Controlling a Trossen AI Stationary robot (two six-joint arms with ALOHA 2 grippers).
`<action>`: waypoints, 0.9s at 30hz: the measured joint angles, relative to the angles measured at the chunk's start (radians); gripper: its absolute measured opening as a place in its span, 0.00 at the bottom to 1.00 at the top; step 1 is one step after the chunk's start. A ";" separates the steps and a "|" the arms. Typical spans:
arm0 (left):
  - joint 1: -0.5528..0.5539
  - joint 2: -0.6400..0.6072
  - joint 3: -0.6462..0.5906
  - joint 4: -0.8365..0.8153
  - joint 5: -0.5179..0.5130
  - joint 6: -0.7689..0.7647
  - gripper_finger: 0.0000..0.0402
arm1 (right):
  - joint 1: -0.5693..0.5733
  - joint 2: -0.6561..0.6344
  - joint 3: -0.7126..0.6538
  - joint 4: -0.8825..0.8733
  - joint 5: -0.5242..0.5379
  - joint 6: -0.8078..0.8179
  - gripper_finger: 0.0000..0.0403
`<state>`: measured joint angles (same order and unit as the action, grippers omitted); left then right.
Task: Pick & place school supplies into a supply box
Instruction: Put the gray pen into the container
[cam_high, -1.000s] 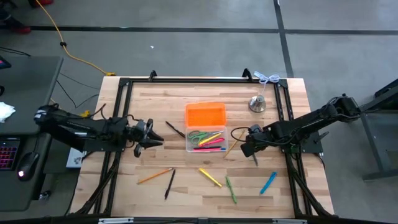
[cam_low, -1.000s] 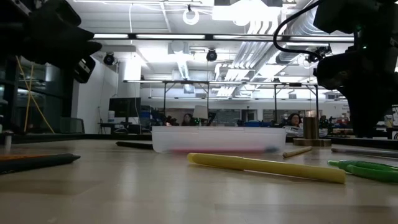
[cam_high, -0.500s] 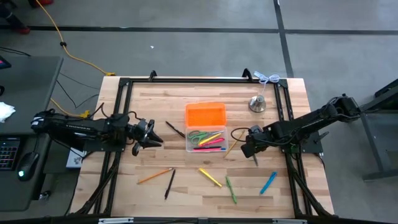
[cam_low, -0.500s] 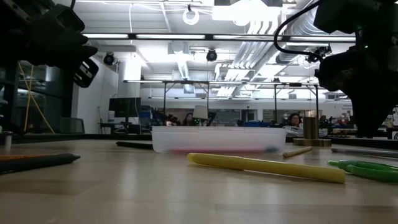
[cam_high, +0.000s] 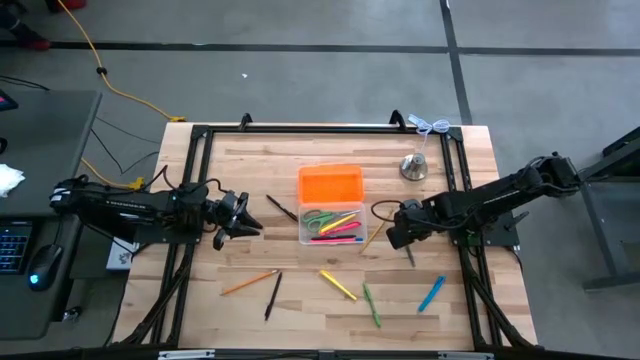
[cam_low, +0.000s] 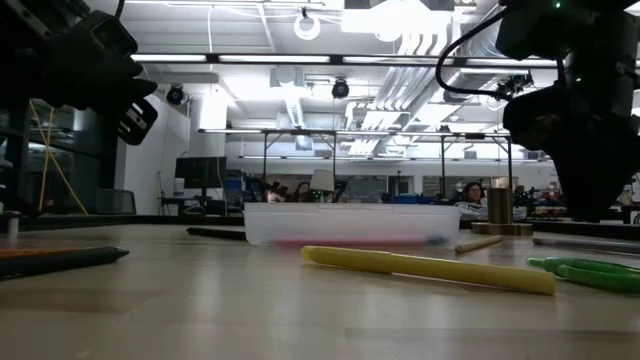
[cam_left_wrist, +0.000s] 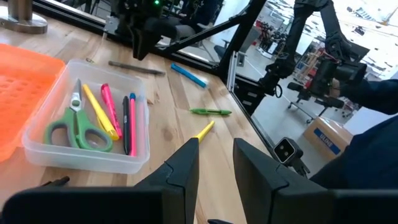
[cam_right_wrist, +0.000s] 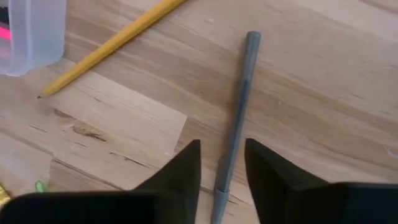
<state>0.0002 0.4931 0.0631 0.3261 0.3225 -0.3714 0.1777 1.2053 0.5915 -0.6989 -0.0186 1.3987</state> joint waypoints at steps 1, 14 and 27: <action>0.000 0.000 0.000 0.000 0.000 0.001 0.32 | -0.003 0.000 0.000 0.001 -0.002 0.000 0.29; 0.000 0.000 0.000 -0.016 -0.014 0.007 0.32 | -0.008 0.002 0.000 0.008 0.030 -0.011 0.33; 0.000 0.000 0.000 -0.041 -0.027 0.007 0.32 | -0.008 0.096 0.000 0.043 -0.045 -0.021 0.32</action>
<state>0.0002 0.4927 0.0631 0.2848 0.2955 -0.3641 0.1699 1.3017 0.5915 -0.6559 -0.0632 1.3781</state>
